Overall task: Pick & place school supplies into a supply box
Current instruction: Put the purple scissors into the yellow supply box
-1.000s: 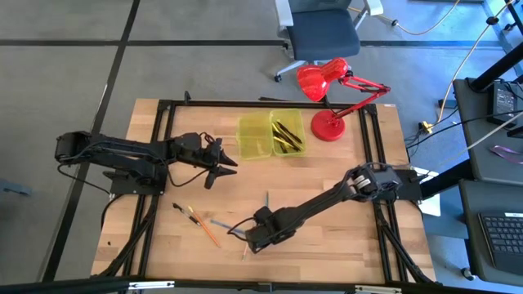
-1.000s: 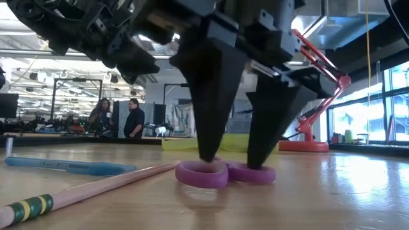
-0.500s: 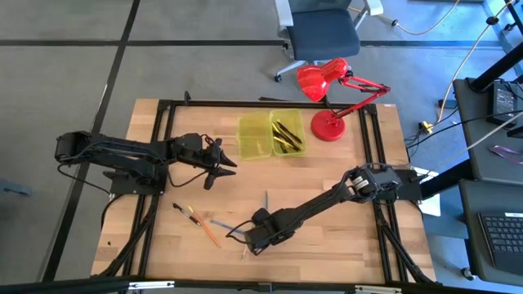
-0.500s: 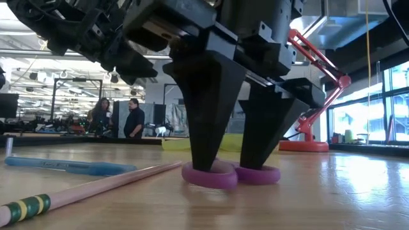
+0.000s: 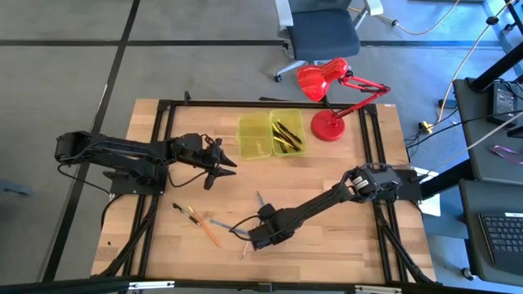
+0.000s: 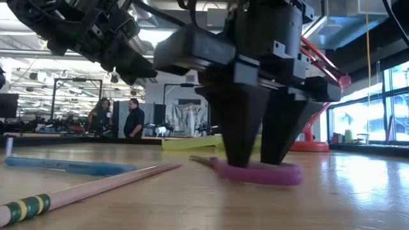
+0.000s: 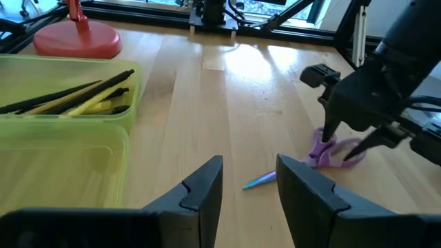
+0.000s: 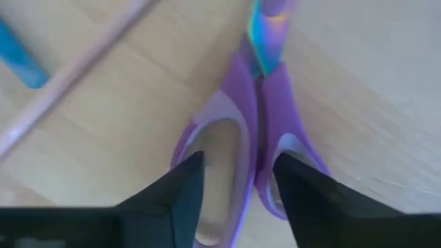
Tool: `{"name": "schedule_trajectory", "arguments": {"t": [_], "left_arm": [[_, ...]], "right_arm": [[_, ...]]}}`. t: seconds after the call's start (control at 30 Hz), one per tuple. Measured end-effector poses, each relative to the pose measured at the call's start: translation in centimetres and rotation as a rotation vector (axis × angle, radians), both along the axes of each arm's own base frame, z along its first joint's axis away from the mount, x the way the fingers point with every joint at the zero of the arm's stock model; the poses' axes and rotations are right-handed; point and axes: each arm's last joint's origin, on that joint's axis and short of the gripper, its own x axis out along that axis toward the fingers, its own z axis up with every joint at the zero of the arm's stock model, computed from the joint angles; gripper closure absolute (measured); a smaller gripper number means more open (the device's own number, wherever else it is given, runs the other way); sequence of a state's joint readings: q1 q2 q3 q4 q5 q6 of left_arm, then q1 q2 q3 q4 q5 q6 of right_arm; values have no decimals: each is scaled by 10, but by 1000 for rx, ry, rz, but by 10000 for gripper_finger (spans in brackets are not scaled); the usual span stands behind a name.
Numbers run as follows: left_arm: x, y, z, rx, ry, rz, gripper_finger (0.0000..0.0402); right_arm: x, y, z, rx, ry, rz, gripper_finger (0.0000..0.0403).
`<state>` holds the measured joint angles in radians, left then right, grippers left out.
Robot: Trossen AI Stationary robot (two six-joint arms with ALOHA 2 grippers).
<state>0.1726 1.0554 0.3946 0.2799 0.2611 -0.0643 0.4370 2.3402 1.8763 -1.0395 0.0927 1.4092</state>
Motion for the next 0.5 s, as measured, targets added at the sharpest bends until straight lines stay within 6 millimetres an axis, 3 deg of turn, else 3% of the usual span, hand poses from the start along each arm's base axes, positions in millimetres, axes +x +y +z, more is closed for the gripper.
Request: {"name": "schedule_trajectory", "arguments": {"t": [0.3,0.5], "left_arm": [[0,0,0,0,0,0,274],[0,0,0,0,0,0,274]], "right_arm": [[-3,-1,-1,-10,28,4,324],[-3,-1,-1,1,33,5,329]]}}
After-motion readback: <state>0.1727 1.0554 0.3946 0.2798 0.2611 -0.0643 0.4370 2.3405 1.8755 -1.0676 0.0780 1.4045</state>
